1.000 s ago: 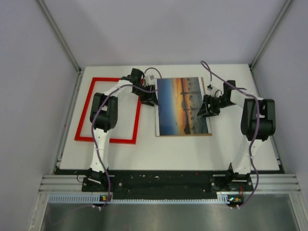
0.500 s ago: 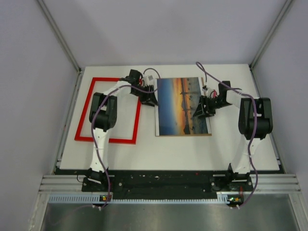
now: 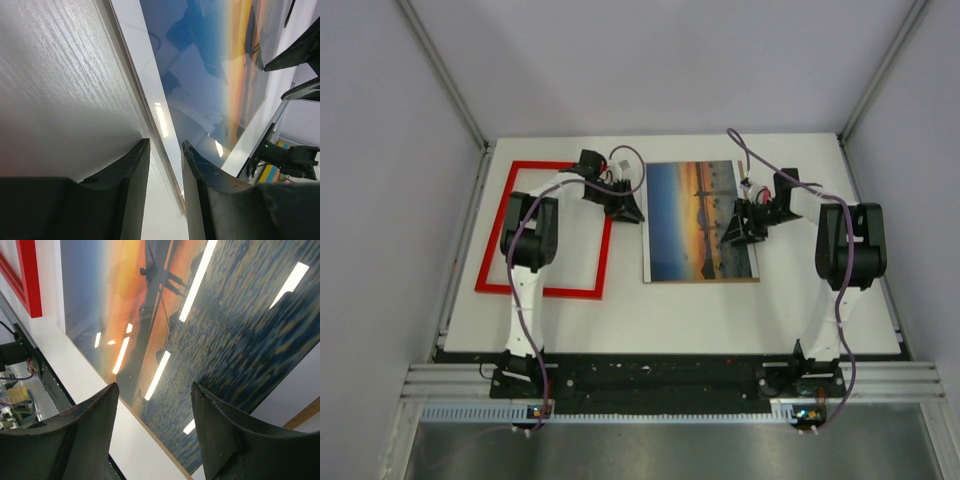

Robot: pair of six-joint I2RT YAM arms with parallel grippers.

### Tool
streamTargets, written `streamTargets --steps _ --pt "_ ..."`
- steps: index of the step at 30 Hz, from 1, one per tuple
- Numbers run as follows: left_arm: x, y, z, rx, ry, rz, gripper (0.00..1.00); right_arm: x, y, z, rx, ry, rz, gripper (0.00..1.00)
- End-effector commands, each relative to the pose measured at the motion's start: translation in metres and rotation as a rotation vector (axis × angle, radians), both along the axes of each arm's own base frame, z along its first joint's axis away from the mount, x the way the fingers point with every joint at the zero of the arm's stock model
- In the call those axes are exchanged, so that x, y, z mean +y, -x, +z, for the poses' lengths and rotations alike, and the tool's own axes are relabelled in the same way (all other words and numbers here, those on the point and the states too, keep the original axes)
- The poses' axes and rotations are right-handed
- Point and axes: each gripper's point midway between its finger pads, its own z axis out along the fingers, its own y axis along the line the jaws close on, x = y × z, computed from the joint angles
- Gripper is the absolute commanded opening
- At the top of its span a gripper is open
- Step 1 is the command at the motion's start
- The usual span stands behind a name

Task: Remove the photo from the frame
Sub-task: Pick up the photo frame item from the photo frame.

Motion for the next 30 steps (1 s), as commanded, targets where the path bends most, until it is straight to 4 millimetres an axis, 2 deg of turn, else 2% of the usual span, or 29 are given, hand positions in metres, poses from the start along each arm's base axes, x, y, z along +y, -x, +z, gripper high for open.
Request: streamTargets --steps 1,12,22,30 --pt "0.000 -0.004 0.018 -0.039 0.051 0.007 0.38 -0.001 -0.004 -0.013 -0.012 0.046 0.019 0.61" --pt "-0.005 -0.003 0.004 -0.010 0.031 0.023 0.38 0.000 -0.004 -0.012 -0.010 0.039 0.020 0.61" --pt "-0.011 -0.001 0.011 -0.003 0.085 0.010 0.34 0.000 -0.004 -0.012 -0.011 0.039 0.021 0.61" --pt "-0.014 -0.002 0.024 -0.018 0.123 0.003 0.33 0.000 -0.003 -0.013 -0.010 0.042 0.020 0.61"
